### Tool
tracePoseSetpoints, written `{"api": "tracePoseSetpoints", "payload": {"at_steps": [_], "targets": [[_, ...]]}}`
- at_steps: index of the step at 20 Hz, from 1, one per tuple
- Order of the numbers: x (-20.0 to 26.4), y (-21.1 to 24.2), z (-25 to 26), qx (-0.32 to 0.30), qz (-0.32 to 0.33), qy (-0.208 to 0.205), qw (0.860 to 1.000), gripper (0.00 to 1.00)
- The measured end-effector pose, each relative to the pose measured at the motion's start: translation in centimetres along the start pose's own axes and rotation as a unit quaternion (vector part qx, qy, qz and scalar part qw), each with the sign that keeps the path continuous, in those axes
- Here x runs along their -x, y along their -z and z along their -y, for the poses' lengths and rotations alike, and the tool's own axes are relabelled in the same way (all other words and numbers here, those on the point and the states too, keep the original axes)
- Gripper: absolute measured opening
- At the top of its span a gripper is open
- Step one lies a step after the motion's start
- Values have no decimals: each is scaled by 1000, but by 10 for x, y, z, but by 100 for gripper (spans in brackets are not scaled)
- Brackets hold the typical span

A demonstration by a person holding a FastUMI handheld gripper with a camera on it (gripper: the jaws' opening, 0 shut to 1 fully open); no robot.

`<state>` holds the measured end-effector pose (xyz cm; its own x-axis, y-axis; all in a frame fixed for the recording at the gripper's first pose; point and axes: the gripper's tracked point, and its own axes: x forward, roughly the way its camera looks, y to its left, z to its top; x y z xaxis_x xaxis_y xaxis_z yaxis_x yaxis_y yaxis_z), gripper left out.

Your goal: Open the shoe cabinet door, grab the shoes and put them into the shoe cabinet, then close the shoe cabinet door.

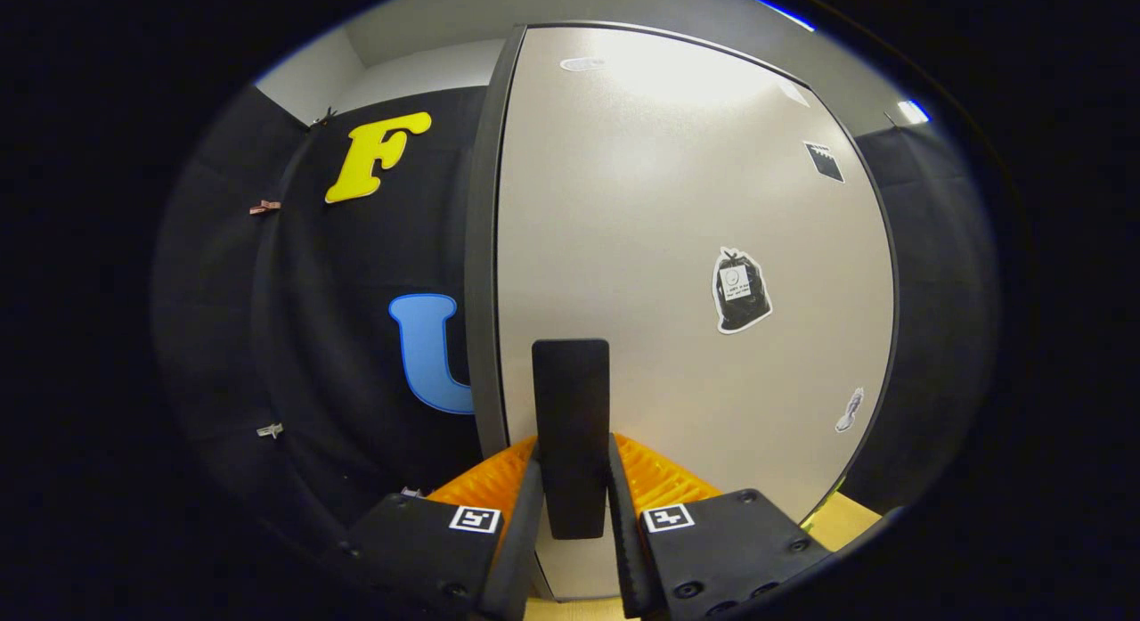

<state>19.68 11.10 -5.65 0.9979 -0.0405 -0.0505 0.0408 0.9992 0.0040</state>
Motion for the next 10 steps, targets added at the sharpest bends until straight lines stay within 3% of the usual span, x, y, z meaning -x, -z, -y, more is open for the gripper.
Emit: {"api": "tracePoseSetpoints", "payload": {"at_steps": [3,4,9,10], "targets": [[-2,0,1,2,2,5,1000,37],[-1,0,1,5,1,6,1000,29],[1,0,1,6,-4,-7,1000,29],[3,0,0,6,-3,-12,1000,25]]}}
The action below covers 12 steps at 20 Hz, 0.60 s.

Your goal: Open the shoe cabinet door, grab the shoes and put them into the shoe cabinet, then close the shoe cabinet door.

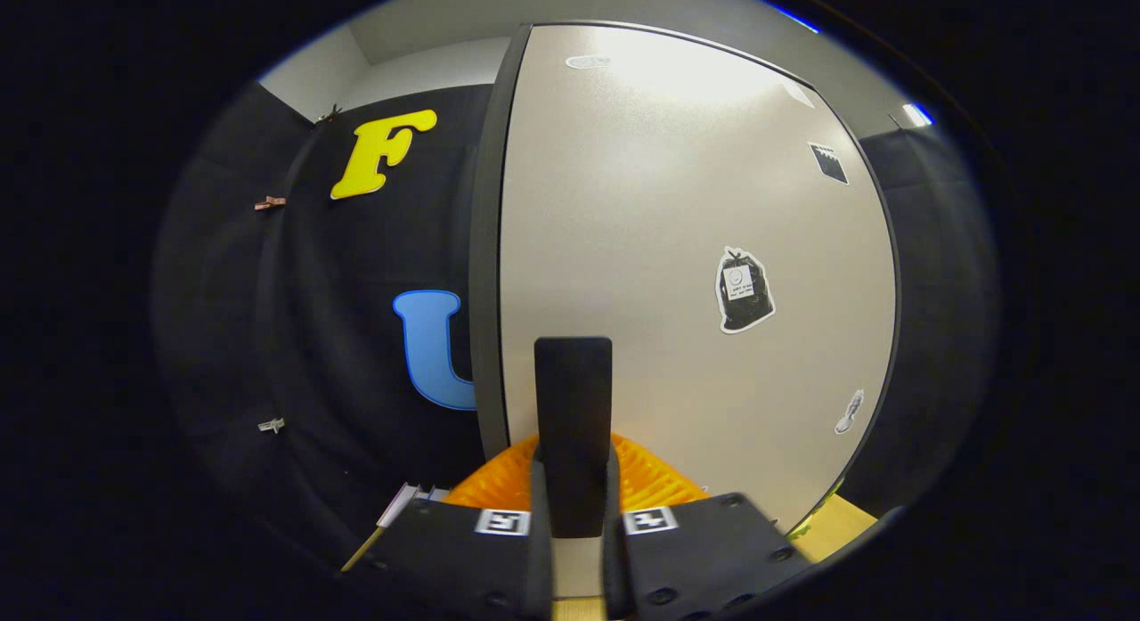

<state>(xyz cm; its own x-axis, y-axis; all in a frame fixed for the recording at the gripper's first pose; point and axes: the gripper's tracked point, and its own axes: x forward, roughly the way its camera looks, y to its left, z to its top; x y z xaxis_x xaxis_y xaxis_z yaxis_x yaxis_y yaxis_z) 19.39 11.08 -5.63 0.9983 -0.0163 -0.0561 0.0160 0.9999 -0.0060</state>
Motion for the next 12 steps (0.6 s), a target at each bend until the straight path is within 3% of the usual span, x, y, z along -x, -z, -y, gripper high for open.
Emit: {"api": "tracePoseSetpoints", "payload": {"at_steps": [1,12], "targets": [[3,0,0,-2,-1,-5,1000,21],[59,-11,4,-8,-5,-51,999,21]]}}
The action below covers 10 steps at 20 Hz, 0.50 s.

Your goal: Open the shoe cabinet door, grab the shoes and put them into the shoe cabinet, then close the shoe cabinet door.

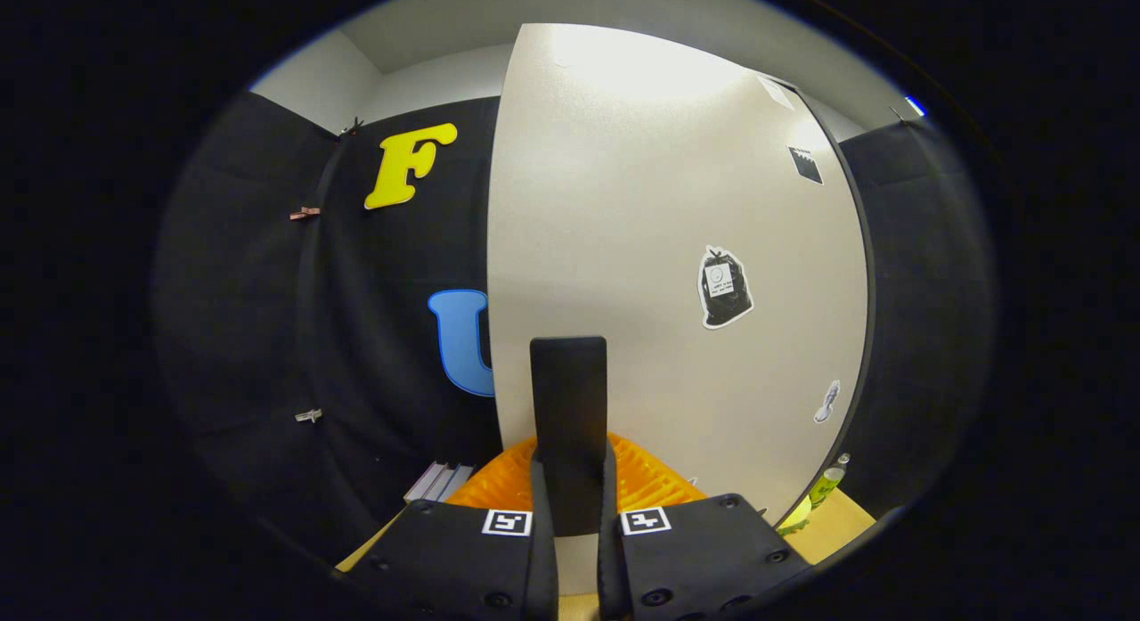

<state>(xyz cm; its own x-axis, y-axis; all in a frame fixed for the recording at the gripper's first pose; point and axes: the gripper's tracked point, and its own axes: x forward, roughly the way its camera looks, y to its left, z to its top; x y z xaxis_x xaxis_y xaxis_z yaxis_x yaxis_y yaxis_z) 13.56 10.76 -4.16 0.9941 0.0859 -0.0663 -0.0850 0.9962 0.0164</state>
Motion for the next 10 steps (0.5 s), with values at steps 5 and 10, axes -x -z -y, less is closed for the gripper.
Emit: {"api": "tracePoseSetpoints", "payload": {"at_steps": [5,10], "targets": [[41,-2,15,-1,-3,-21,1000,21],[77,-4,34,4,-4,-51,999,21]]}}
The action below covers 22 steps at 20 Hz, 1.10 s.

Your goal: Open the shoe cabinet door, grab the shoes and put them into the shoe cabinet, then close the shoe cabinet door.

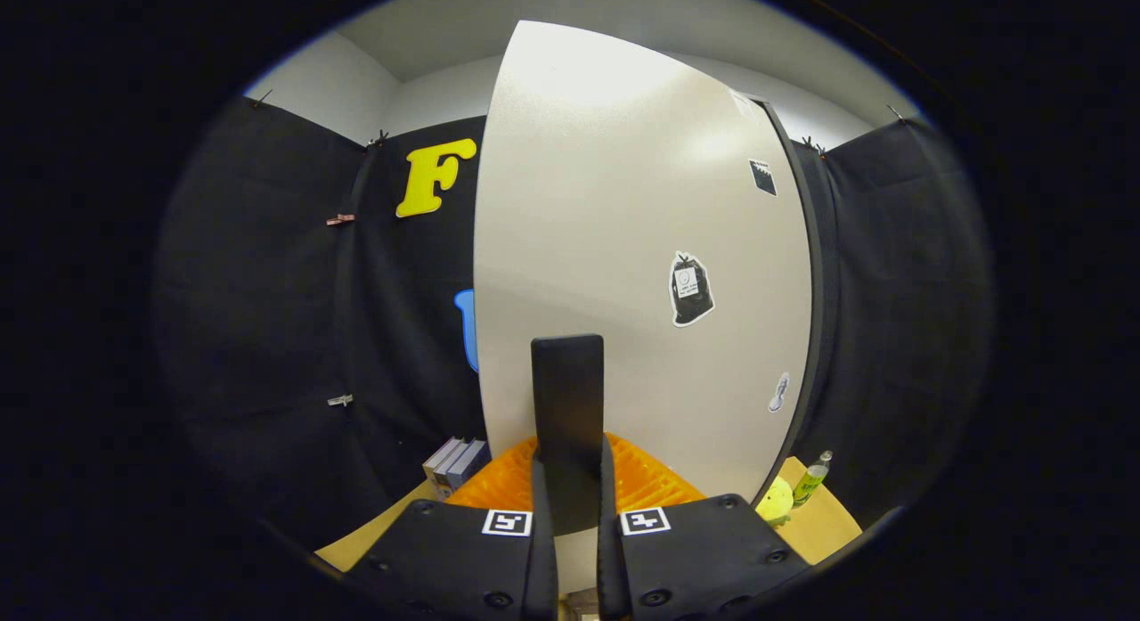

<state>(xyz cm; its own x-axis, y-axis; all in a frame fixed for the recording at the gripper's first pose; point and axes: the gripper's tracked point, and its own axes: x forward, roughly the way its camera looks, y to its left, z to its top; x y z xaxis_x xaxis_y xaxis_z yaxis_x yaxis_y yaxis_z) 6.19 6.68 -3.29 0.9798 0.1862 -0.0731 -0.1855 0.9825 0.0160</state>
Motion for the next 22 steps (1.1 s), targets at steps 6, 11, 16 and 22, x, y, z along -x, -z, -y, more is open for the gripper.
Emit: {"api": "tracePoseSetpoints", "payload": {"at_steps": [6,11,16,22], "targets": [[40,-2,28,-2,-3,-17,1000,21],[72,-4,63,2,0,-9,1000,21],[93,-5,95,6,-4,12,1000,20],[118,-13,136,-11,6,54,998,20]]}}
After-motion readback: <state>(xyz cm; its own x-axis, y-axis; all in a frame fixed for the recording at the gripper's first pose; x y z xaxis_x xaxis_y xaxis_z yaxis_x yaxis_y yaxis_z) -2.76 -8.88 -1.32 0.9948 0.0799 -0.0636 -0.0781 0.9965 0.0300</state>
